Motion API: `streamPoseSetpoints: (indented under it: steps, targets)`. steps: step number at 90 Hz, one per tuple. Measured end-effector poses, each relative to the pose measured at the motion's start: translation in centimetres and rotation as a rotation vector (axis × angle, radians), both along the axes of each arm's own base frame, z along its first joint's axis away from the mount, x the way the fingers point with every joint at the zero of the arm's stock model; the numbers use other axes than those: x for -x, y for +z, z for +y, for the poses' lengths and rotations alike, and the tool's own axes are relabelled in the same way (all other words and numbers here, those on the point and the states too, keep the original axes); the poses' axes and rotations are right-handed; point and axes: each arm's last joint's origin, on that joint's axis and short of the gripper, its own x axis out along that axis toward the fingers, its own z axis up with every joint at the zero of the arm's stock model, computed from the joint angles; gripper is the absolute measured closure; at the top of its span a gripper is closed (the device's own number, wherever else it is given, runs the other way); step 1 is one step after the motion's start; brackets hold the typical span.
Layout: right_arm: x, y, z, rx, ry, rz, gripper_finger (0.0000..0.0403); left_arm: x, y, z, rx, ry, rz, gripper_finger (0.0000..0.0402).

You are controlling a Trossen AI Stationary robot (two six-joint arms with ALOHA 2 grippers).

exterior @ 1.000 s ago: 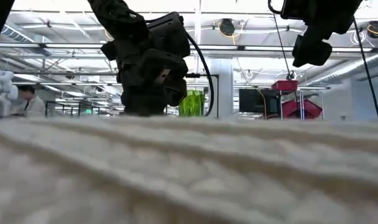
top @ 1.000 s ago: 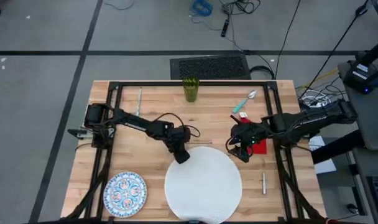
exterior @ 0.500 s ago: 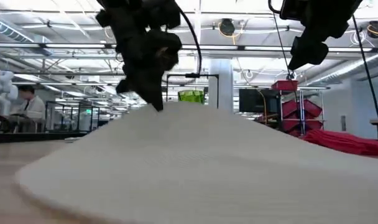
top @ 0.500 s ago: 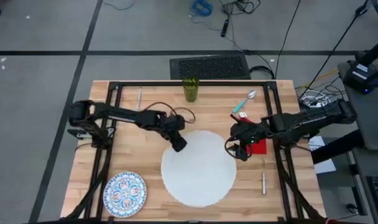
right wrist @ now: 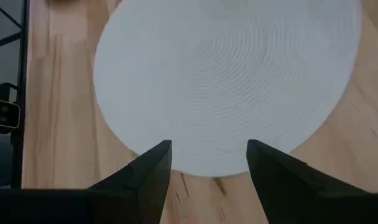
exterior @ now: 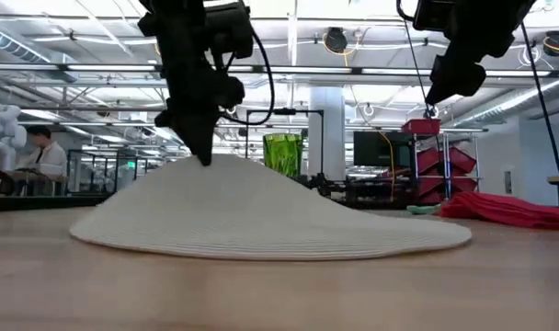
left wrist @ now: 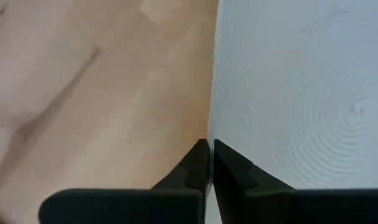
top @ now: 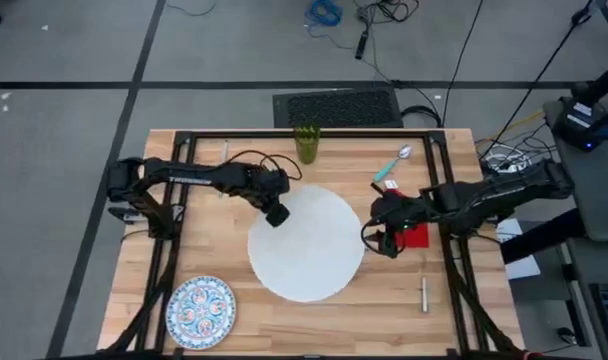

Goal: Set table place
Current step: Move the white placemat to the center of the table

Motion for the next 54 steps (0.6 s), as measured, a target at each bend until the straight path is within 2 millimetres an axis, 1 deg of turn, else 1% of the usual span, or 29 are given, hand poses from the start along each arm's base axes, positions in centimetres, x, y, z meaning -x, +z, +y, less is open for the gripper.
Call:
streamPoseSetpoints:
  steps: [25, 54]
  targets:
    - [0.02, -0.02, 0.00, 0.000, 0.000, 0.002, 0.0206, 0.56, -0.11, 0.87, -0.002, 0.036, 0.041, 0.0401]
    - [0.01, -0.02, 0.00, 0.001, 0.000, 0.002, 0.0206, 0.48, -0.08, 0.92, -0.003, 0.041, 0.031, 0.0401]
